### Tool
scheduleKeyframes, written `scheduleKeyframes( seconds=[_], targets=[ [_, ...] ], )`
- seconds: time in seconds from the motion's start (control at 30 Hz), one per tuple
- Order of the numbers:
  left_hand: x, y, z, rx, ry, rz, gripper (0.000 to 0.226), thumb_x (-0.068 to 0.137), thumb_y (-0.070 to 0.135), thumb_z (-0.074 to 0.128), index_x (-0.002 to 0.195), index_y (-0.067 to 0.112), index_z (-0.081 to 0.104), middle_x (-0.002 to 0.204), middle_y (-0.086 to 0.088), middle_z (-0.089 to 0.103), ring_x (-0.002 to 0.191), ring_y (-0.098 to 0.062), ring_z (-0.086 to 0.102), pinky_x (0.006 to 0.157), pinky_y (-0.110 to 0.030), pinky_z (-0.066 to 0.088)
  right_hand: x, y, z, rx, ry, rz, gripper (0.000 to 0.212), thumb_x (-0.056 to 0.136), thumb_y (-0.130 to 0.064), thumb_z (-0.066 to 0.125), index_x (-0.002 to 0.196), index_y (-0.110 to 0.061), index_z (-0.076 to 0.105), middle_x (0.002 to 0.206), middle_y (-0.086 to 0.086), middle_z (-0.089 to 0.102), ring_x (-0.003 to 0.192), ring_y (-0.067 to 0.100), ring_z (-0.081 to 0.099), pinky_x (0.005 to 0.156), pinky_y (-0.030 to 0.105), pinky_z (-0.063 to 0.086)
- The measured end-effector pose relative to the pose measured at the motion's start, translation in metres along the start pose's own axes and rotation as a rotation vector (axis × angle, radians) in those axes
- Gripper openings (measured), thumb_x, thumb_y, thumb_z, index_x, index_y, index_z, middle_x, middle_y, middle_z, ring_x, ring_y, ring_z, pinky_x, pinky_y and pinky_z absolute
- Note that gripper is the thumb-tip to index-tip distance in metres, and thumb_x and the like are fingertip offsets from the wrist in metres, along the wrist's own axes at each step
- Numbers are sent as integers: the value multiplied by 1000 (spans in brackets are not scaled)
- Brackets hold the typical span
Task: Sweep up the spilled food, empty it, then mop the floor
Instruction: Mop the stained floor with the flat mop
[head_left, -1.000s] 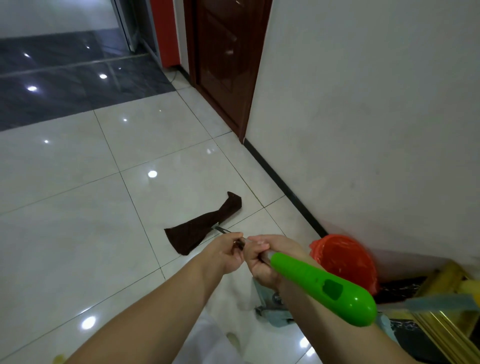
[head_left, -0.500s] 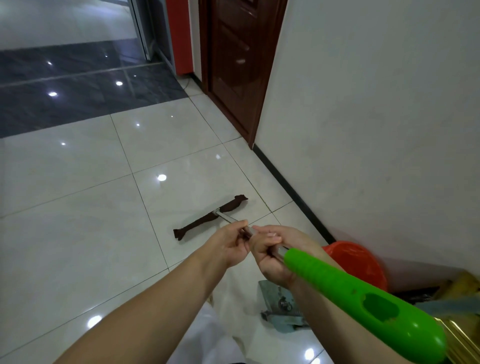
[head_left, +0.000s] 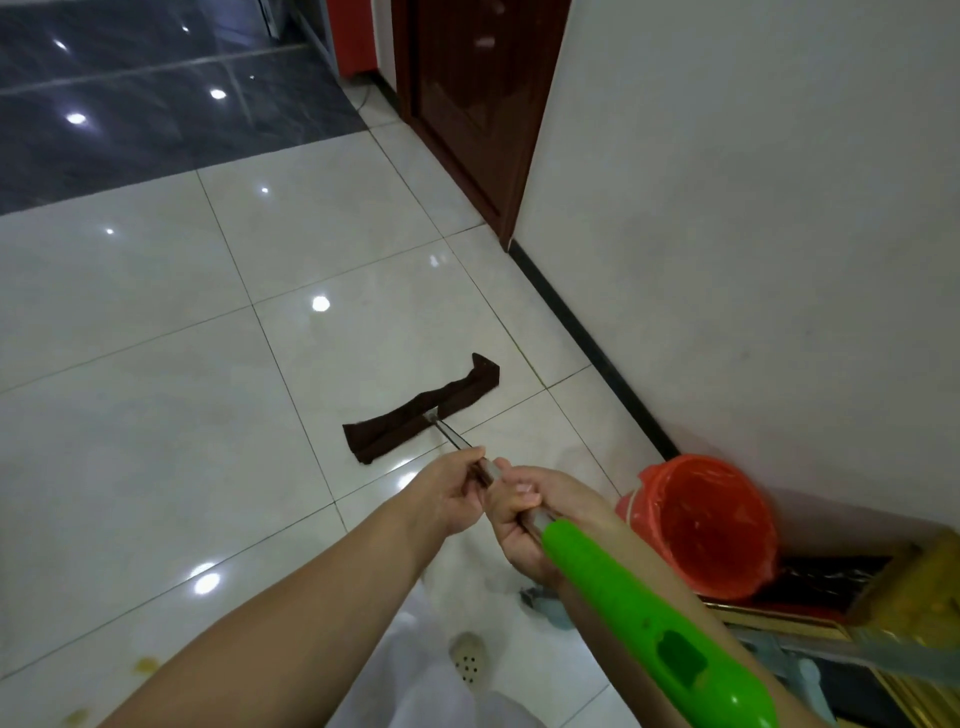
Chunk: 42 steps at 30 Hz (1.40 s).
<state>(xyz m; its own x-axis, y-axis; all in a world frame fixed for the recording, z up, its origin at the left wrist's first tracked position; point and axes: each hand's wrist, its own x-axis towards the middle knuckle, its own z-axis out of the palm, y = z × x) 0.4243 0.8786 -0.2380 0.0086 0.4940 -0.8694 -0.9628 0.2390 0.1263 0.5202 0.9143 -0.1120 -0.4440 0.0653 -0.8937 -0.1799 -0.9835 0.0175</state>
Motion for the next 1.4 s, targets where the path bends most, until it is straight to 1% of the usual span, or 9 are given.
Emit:
scheduleKeyframes(
  seconds=[0.07,0.13,0.23,0.5,0.67,0.87,1.07,1.27,1.4],
  targets=[
    [7,13,5,0,7,-5,24,99,17,44,83,1,48,77,-14,52,69,-20,54,59,-27,56,6,-8,11,-11,-3,17,16,97,1,39,85,-1,49,42,9,41,21,7,34,23,9,28],
    [14,28,12,-3,27,16,25,99,16,45,78,2,48,75,-12,50,68,-19,53,71,-27,51,15,-19,25,-6,-23,37,16,98,-1,38,85,0,49,40,8,41,21,7,34,23,9,29],
    [22,56,25,13,46,30,29,99,16,44,73,3,47,71,-10,50,66,-18,52,71,-26,49,26,-36,50,4,-55,58,19,99,-3,36,84,-1,48,39,7,41,21,7,35,24,9,29],
    [50,160,48,-33,30,20,27,99,15,45,75,4,46,70,-10,48,67,-18,53,95,-32,44,69,-83,139,-36,-73,80,26,101,-6,32,81,-1,47,38,9,41,20,8,35,25,8,28],
    [66,226,63,-11,27,29,25,100,15,43,80,1,47,63,-13,56,44,-19,62,49,-28,55,96,-109,196,-101,-34,78,25,101,-7,36,82,-1,49,40,8,43,22,6,33,25,9,29],
    [80,301,74,-16,36,37,22,101,16,41,87,0,48,68,-16,61,42,-20,64,45,-28,55,134,-133,258,-171,31,59,14,100,-4,38,99,-14,47,41,9,45,23,6,35,23,10,29],
    [104,356,90,11,56,57,22,101,17,41,88,0,48,72,-15,58,54,-22,64,46,-28,55,167,-162,302,-248,47,54,14,99,-3,42,97,-13,51,44,10,49,24,6,35,23,10,29],
    [130,405,117,-7,93,104,23,100,13,44,85,-3,50,49,-15,63,38,-19,63,35,-23,50,197,-208,339,-337,19,131,16,100,-8,44,87,-8,52,44,12,51,24,6,37,23,12,31],
    [151,440,138,-34,117,137,22,100,13,44,85,-2,51,51,-16,63,37,-19,63,36,-23,51,216,-250,369,-396,5,169,19,100,-11,44,84,-4,51,45,12,50,24,6,38,24,12,31]
  ],
)
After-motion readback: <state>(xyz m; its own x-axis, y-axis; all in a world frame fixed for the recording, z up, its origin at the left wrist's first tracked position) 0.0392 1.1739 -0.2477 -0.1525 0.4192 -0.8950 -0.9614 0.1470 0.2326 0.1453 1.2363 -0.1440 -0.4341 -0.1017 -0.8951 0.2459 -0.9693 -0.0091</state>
